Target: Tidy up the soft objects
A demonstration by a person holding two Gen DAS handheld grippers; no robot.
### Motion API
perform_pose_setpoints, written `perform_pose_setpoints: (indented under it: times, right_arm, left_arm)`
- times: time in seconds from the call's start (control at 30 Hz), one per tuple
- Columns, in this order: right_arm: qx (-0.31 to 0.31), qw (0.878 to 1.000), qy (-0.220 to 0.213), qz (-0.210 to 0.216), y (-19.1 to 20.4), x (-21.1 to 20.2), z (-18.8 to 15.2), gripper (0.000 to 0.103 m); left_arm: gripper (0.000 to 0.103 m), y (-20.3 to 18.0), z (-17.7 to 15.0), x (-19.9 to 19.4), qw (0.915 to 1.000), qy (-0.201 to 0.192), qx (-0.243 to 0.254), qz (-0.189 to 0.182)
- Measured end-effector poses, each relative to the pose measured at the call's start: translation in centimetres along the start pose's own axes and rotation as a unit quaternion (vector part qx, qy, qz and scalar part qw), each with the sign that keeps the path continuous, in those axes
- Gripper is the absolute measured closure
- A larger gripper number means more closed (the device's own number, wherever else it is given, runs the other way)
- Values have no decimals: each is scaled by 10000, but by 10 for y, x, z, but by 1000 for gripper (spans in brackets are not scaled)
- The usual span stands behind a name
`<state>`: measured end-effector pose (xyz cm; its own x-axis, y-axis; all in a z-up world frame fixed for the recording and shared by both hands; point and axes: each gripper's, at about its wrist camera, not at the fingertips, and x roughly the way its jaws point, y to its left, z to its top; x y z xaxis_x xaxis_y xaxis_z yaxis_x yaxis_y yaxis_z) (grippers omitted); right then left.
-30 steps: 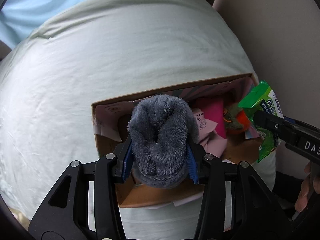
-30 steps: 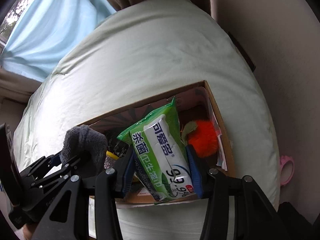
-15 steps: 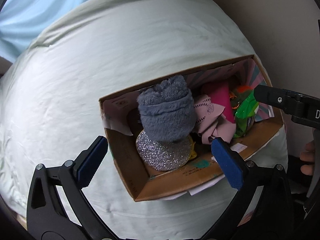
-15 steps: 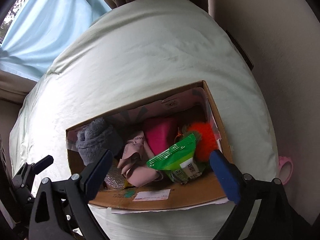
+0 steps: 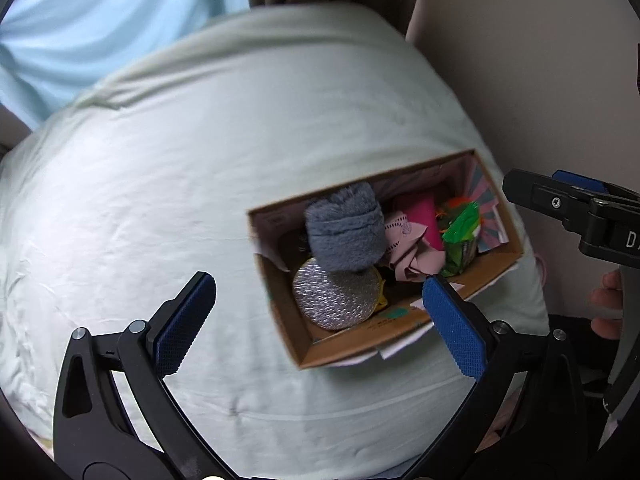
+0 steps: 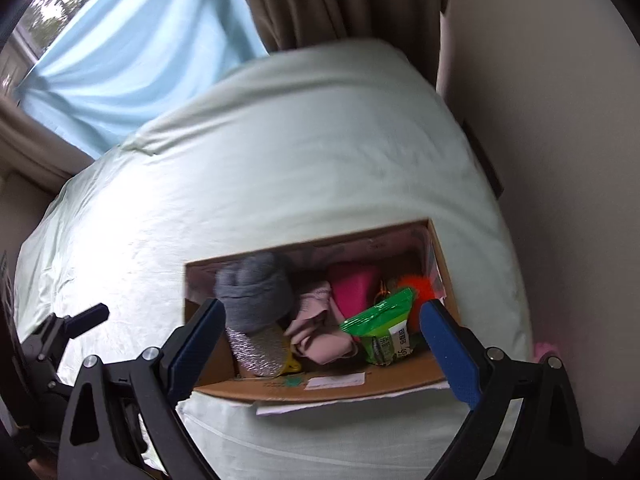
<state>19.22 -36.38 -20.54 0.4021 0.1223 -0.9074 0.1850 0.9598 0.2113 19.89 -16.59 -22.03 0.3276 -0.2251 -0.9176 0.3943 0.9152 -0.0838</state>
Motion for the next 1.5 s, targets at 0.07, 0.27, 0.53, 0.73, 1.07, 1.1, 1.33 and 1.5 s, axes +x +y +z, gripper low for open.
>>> perform_pose_setpoints:
  times: [0.07,0.27,0.53,0.73,1.07,1.1,1.33,1.5]
  right_arm:
    - [-59,9999,-135,25,13,-19,-1,6]
    - [-549,9950,-827,-132,69,-88,-9,6]
    - [-853,9827,-1637,161,138,-166,-30,6]
    - [-1062,9704,-2152,261,175,-206,-48,6]
    - [-1183,9571,-2643,53,199,-228,-82,6]
    - [-1174,9571,-2650,65,200,-228,-84,6]
    - [-1182,9537,-2767,7,203,-232,-86,6]
    - [-1180,9508,-2865,-34,204,-237,-86,6]
  left_arm:
    - [0,11,-4,-29,9997,-218,-61,14]
    - [0,53,-16,-110,9953,-902,-348,53]
    - [0,112,-51,-215,9778,-1890,-807,412]
    - [0,141,-84,-271,9595,-2519,-1022,743]
    - [0,148,-120,-311,9360,-3164,-1039,1143]
    - [0,147,-122,-312,9346,-3201,-1035,1158]
    - [0,147,-127,-315,9307,-3311,-1054,1141]
    - [0,146,-128,-317,9297,-3350,-1020,1138]
